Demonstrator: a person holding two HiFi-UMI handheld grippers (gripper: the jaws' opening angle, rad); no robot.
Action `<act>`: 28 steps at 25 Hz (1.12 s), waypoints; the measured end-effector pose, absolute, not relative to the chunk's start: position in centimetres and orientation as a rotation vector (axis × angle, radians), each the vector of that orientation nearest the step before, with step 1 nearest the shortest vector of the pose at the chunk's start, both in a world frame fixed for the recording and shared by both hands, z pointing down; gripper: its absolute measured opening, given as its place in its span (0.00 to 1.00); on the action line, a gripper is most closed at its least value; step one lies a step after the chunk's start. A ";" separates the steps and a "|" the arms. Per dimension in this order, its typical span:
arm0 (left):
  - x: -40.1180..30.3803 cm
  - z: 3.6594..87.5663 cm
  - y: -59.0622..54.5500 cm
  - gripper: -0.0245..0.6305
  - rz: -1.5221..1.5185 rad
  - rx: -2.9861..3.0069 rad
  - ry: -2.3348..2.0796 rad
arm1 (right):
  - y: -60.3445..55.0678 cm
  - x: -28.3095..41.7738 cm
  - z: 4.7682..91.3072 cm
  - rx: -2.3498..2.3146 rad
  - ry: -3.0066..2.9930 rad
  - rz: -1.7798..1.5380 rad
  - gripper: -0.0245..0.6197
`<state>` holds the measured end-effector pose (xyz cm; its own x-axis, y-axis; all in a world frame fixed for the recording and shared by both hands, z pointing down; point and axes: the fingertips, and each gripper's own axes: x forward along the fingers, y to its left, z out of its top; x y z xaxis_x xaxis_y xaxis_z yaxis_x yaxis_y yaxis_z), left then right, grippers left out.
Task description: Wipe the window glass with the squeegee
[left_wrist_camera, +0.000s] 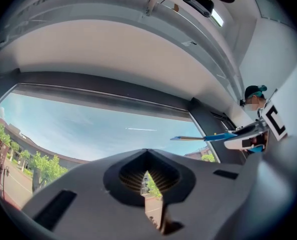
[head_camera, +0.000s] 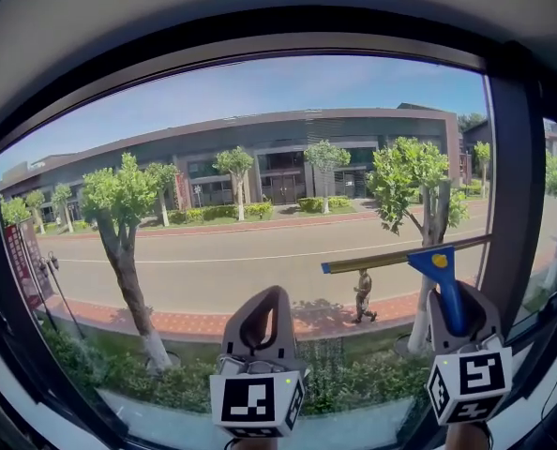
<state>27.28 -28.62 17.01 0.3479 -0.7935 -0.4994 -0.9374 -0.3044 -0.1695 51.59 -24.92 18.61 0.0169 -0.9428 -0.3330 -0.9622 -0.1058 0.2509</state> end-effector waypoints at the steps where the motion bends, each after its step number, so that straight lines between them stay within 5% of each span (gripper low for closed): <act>1: 27.4 16.6 -28.7 0.04 0.452 -2.182 1.509 | -25.1 51.6 18.1 -2.202 2.065 0.658 0.25; 28: 32.2 2.8 -31.4 0.04 0.589 -2.120 1.276 | -29.1 54.0 3.1 -2.198 1.851 0.861 0.25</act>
